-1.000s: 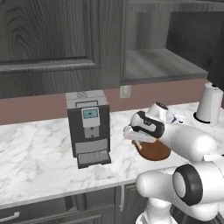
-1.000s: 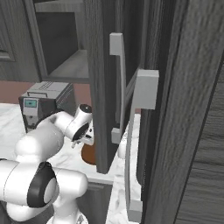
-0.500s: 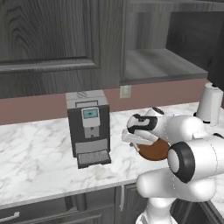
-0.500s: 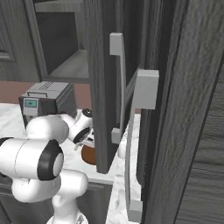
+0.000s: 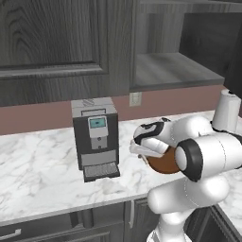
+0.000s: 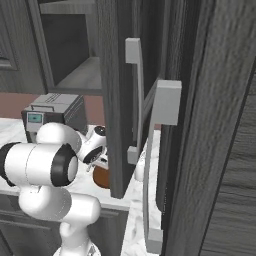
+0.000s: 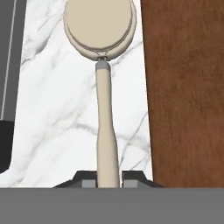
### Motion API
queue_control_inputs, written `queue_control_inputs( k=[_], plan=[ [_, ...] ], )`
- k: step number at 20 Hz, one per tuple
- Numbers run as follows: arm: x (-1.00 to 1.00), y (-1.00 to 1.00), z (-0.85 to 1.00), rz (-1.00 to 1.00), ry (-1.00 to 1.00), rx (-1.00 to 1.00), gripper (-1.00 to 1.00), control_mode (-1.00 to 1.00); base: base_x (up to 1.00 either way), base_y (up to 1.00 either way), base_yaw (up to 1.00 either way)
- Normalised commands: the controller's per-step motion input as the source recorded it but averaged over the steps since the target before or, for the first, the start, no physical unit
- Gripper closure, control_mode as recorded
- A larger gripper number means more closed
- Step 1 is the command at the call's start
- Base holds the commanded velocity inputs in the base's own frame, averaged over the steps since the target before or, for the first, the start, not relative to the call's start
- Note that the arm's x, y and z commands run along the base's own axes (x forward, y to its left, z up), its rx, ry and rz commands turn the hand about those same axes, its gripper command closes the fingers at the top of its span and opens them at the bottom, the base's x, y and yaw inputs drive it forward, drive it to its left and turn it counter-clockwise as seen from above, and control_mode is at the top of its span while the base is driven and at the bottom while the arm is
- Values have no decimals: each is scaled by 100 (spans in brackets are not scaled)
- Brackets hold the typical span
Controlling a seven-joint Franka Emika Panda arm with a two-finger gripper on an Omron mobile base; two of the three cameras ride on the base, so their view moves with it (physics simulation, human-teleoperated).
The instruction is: Grab the spray bottle from the cabinet, then place it next to the cutting board for sanitizing. Then grab the dish brush from the countertop next to the sink and place it next to the cutting board.
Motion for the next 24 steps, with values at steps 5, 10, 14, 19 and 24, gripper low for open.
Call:
queue_control_inputs(
  k=[5,10,14,19,24],
  plan=[
    [14,8,-26,0,0,0,100,-100,0,0,0],
    [17,20,-30,0,0,0,-100,-100,0,0,0],
    [10,6,-16,0,0,0,-100,-100,0,0,0],
    [0,0,0,0,0,1,-100,-100,0,0,0],
    [-15,0,5,0,0,6,-100,-100,0,0,0]
  ],
)
